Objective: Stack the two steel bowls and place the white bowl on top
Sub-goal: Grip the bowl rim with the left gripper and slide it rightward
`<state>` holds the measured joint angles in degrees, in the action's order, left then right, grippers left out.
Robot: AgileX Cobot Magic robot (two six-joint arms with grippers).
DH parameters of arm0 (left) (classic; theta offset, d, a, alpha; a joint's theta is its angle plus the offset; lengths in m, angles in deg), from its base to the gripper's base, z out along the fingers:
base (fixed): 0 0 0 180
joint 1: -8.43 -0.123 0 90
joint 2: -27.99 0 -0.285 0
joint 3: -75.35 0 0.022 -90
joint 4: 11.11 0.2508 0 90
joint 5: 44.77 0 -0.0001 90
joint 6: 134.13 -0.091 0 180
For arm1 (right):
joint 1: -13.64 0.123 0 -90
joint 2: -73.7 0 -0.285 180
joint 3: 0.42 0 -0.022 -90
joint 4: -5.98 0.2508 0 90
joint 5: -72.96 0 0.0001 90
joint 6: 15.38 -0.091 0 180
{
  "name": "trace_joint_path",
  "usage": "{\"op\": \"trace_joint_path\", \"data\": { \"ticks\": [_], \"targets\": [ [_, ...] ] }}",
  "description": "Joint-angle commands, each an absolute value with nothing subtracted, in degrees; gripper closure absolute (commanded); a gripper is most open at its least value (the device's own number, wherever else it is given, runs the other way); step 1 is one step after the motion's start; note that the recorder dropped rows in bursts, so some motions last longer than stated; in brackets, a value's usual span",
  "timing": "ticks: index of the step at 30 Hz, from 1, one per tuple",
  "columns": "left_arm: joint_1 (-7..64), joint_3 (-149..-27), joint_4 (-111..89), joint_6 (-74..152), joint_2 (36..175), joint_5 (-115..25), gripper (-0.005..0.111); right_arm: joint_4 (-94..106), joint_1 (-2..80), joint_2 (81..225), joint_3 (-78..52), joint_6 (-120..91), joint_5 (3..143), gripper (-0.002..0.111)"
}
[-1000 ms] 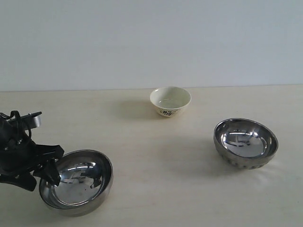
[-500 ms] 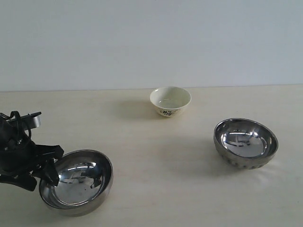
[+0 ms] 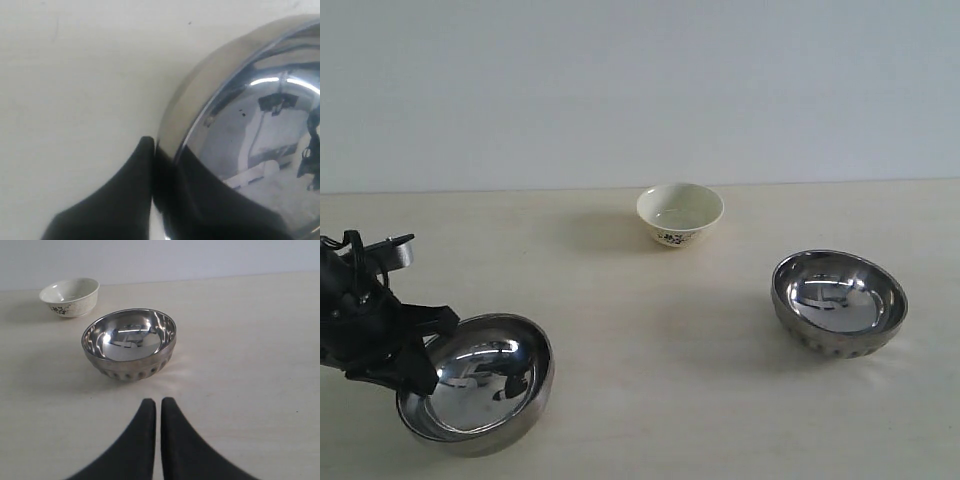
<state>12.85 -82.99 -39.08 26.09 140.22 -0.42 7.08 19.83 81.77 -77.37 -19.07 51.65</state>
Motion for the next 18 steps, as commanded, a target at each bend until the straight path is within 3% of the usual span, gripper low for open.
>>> {"op": "trace_joint_path", "data": {
  "ticks": [1,18],
  "targets": [
    [13.13,-82.94,-43.86,22.24,139.75,-0.27,0.103,6.85,19.94,81.48,-77.64,-19.3,51.91,0.108],
    [13.25,-92.41,-35.42,33.22,129.21,17.04,0.103,6.85,19.94,81.48,-77.64,-19.3,51.91,0.108]
  ]
}}
